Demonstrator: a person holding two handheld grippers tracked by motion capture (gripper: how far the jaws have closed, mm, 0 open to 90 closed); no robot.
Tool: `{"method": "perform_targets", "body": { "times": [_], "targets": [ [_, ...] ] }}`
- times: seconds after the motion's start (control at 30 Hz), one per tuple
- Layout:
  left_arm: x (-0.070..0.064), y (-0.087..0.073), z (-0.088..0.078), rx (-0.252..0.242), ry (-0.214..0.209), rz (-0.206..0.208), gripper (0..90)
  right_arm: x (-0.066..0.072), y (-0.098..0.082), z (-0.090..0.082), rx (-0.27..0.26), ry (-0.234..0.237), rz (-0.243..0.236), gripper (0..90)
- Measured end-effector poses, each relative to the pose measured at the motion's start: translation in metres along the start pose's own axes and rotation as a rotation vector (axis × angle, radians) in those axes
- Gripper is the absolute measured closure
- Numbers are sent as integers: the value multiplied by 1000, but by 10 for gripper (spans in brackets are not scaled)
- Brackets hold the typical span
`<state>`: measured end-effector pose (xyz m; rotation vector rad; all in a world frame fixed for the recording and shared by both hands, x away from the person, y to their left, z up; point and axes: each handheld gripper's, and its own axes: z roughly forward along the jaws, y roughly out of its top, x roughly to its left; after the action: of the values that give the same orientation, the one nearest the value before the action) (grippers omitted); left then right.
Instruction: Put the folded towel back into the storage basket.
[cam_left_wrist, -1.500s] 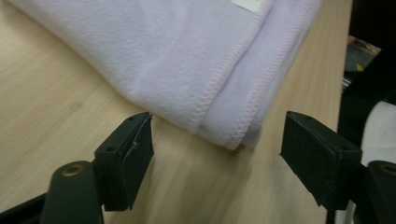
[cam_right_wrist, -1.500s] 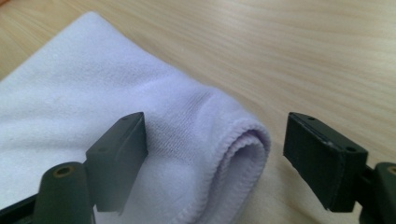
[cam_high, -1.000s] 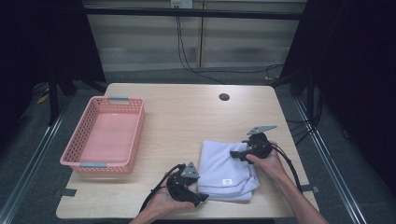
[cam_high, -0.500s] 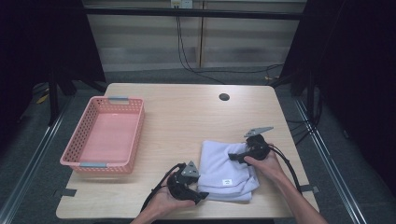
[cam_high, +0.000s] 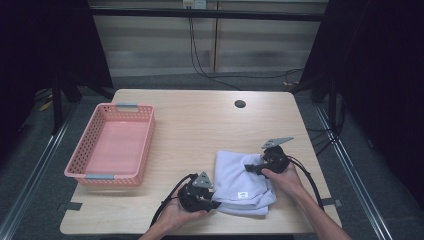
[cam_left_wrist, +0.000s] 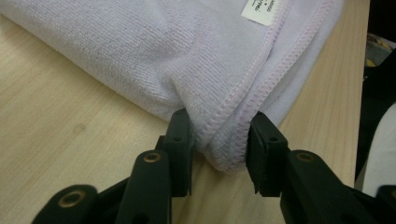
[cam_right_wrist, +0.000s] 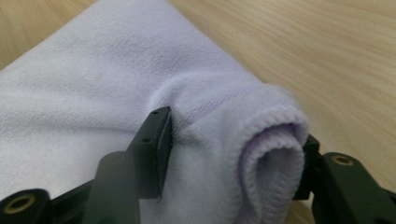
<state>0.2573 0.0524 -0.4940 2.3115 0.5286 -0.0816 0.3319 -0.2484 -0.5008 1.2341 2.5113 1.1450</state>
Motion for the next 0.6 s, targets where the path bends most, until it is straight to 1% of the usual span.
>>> {"method": "perform_targets", "body": {
  "times": [0.03,0.07,0.1,0.13,0.17,0.2,0.23,0.27,0.3,0.33,0.37,0.4,0.43,0.53,0.57,0.6],
  "targets": [
    [0,0,0,-7,1,-12,678,0,-1,0,-5,13,13,526],
    [-1,0,-1,-2,3,-21,685,0,-1,0,-6,11,20,538],
    [-1,0,-1,-2,3,-21,691,0,-1,0,-6,11,20,538],
    [-1,0,-1,-5,1,-23,691,1,-1,-1,-5,9,22,557],
    [0,0,-1,1,-4,-21,694,5,-1,-1,-11,-6,12,582],
    [0,0,-1,1,-4,-21,698,5,-1,-1,-11,-6,12,582],
    [1,0,-1,-15,-15,-30,703,8,0,-2,-13,-26,8,602],
    [2,1,-2,-11,-18,-25,706,8,-1,-2,-20,-25,22,608],
    [2,1,-3,-20,-21,-25,710,6,-1,-2,-22,-23,33,618],
    [2,1,-3,-20,-21,-25,713,6,-1,-2,-22,-23,33,618],
    [3,2,-4,-21,-24,-23,713,6,-1,-3,-26,-19,44,624],
    [3,2,-5,-35,-30,-32,714,5,-1,-3,-26,-16,49,630],
    [2,2,-6,-35,-31,-41,716,5,1,-4,-32,-12,57,643],
    [2,4,-9,-43,-33,-34,717,4,3,-5,-30,-7,60,649],
    [2,7,-13,-66,-33,-33,717,3,5,-7,-38,-3,62,652],
    [2,7,-13,-66,-33,-33,717,3,5,-7,-38,-3,62,652]
  ]
}}
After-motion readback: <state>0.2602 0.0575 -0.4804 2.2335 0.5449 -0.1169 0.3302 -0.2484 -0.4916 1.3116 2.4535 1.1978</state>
